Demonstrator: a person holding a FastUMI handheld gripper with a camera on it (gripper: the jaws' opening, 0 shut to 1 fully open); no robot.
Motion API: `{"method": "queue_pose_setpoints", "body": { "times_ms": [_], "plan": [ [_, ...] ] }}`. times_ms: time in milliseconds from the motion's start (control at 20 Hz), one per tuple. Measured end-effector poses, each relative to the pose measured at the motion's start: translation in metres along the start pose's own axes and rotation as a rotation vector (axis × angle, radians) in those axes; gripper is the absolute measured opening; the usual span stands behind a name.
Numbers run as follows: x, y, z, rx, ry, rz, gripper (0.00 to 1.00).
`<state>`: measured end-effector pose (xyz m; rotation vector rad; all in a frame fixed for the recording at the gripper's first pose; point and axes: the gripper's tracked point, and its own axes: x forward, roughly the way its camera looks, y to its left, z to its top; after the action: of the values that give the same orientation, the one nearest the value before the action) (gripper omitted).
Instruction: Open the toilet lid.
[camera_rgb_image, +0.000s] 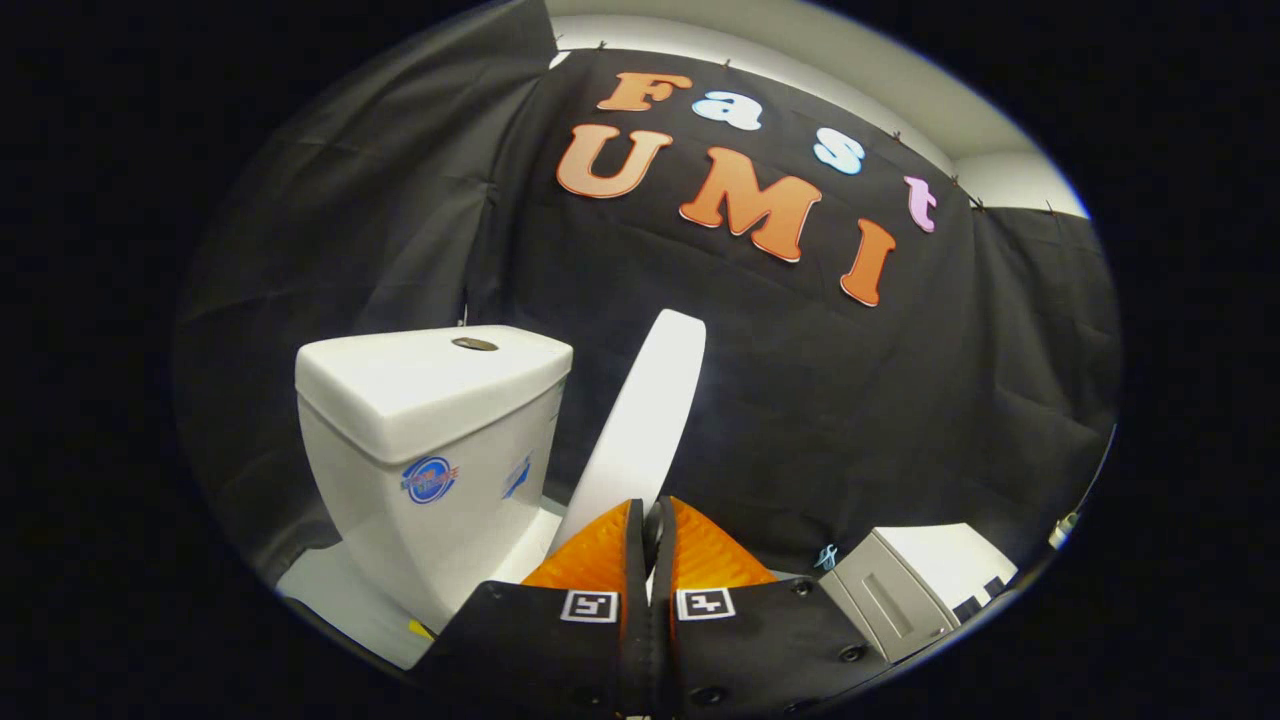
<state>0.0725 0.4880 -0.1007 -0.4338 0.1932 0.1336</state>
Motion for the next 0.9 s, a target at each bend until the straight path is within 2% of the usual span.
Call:
{"method": "queue_pose_setpoints", "body": {
  "times_ms": [450,900],
  "plan": [
    [-0.002,0.055,0.015,-0.042,-0.029,0.080,0.08],
    [-0.002,0.082,0.022,-0.087,-0.022,0.068,0.08]
  ]
}}
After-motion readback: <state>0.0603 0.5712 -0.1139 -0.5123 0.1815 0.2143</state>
